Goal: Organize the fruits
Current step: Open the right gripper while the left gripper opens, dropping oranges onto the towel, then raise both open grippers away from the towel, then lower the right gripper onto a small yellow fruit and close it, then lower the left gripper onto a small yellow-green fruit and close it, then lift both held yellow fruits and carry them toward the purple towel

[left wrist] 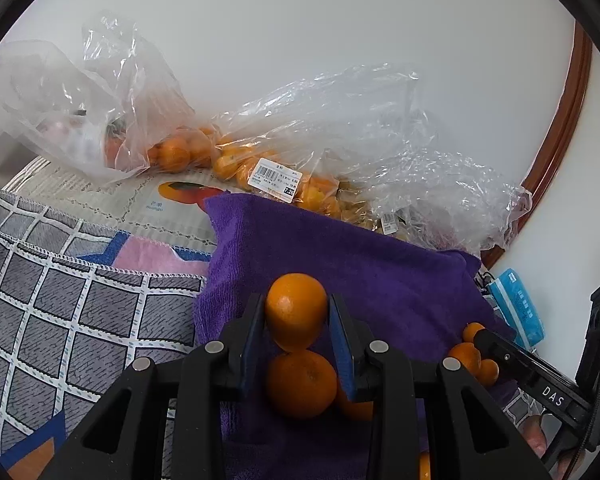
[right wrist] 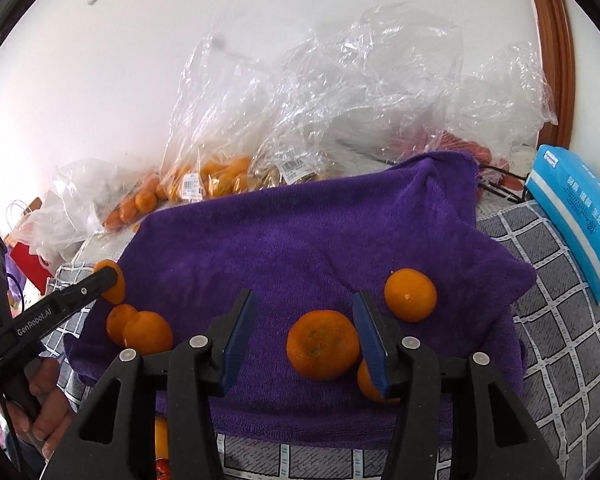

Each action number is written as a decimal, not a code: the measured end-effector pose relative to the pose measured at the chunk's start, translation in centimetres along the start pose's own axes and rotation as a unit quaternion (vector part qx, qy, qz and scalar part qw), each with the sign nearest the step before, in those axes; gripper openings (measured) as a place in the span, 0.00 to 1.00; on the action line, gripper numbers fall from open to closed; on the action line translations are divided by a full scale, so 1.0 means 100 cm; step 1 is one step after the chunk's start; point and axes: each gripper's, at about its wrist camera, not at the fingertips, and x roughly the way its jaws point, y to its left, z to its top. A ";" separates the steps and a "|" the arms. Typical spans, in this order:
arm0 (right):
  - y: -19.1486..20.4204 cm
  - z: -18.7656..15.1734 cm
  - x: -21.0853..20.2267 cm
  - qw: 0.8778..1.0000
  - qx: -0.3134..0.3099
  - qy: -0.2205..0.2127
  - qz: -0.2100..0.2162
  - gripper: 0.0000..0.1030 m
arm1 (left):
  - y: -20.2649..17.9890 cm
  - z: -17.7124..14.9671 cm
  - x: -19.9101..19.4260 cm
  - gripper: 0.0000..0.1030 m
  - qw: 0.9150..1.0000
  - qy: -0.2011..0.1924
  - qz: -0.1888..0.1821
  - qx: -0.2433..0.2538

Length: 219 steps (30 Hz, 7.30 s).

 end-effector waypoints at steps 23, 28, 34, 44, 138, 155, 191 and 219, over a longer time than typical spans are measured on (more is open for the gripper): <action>0.027 -0.005 -0.031 0.998 -0.030 -0.037 -0.042 0.62 | -0.020 0.005 -0.043 0.49 0.997 -0.063 -0.002 0.032; 0.033 -0.006 -0.066 0.998 -0.028 -0.036 -0.049 0.62 | -0.035 0.007 -0.065 0.48 0.998 -0.049 0.009 0.048; 0.041 -0.016 -0.110 0.995 -0.030 -0.052 -0.083 0.68 | -0.047 -0.011 -0.095 0.48 0.996 -0.028 0.019 0.081; 0.049 -0.051 -0.147 0.997 -0.024 -0.033 -0.062 0.69 | -0.028 -0.057 -0.121 0.48 0.993 0.025 0.045 0.104; 0.028 -0.110 -0.083 0.997 -0.026 0.023 -0.068 0.26 | 0.036 -0.091 -0.098 0.31 0.996 0.084 0.038 -0.006; 0.014 -0.110 -0.089 0.999 0.014 0.006 -0.048 0.26 | 0.035 -0.091 -0.098 0.33 0.995 0.094 0.038 0.007; -0.005 -0.110 -0.093 0.999 -0.037 0.011 -0.007 0.26 | -0.065 -0.084 -0.035 0.24 0.983 0.156 -0.051 0.080; -0.013 -0.109 -0.096 0.999 -0.015 0.002 -0.029 0.26 | -0.022 -0.094 -0.093 0.23 0.994 0.065 -0.014 0.082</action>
